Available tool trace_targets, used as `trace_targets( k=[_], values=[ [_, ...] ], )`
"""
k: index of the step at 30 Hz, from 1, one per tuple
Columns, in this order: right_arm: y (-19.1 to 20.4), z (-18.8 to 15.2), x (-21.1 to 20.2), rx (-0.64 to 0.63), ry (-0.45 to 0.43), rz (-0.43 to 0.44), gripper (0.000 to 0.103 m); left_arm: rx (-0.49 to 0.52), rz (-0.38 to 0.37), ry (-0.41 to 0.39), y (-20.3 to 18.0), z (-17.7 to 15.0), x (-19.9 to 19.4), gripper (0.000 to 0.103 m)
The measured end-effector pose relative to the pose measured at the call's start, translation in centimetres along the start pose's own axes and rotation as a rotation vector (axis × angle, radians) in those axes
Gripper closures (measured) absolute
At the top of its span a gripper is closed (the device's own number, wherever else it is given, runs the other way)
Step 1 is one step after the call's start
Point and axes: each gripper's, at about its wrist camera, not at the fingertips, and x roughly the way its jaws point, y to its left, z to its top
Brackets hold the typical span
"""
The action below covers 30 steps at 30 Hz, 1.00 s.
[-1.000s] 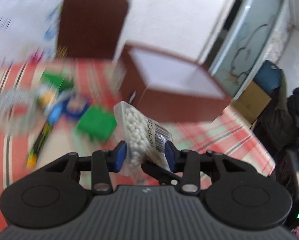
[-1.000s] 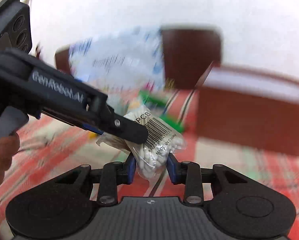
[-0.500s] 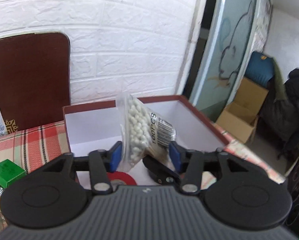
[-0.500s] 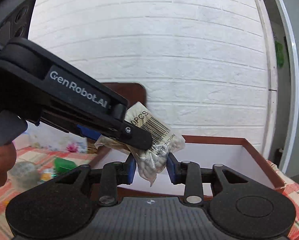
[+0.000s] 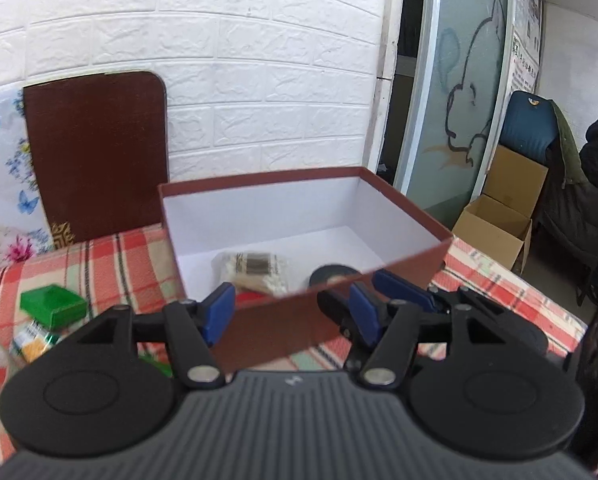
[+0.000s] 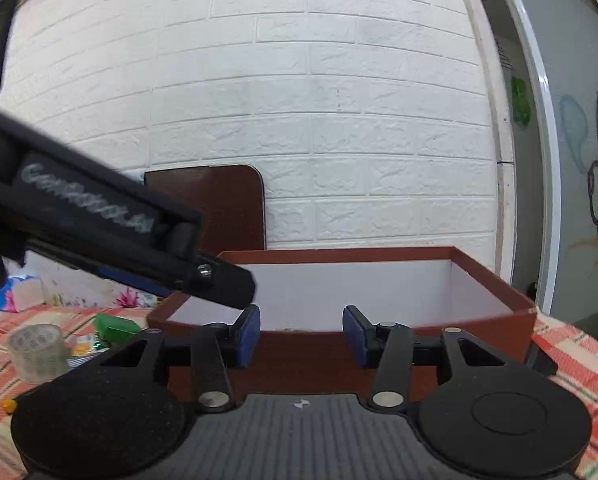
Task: Organize objects
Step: 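Carry the cotton swab bag into the brown box and open the left gripper, then withdraw the left gripper from the box back over the table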
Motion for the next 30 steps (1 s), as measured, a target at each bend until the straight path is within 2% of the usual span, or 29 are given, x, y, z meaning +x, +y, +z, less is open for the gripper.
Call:
trace_targets(
  k=[9,16,24,30],
  values=[
    [-0.5,-2.3,-2.2,0.116,0.105,-0.018,0.055,-0.072,0.13,0.132,0.9,-4.0,-2.1,0.038],
    [-2.2,-3.6,-3.1,0.245,0.207,-0.034,0.053,-0.079,0.225,0.19,1.4,-6.0,-2.3,0.038],
    [-2.1,-4.1,-3.5,0.252,0.2,-0.038,0.046,-0.08,0.293,0.237,1.9,-7.6,-1.9,0.037],
    [-2.0,-4.2,-3.4,0.25,0.202,-0.044,0.046,-0.086,0.32,0.262,2.6,-8.4,-1.7,0.037]
  ],
)
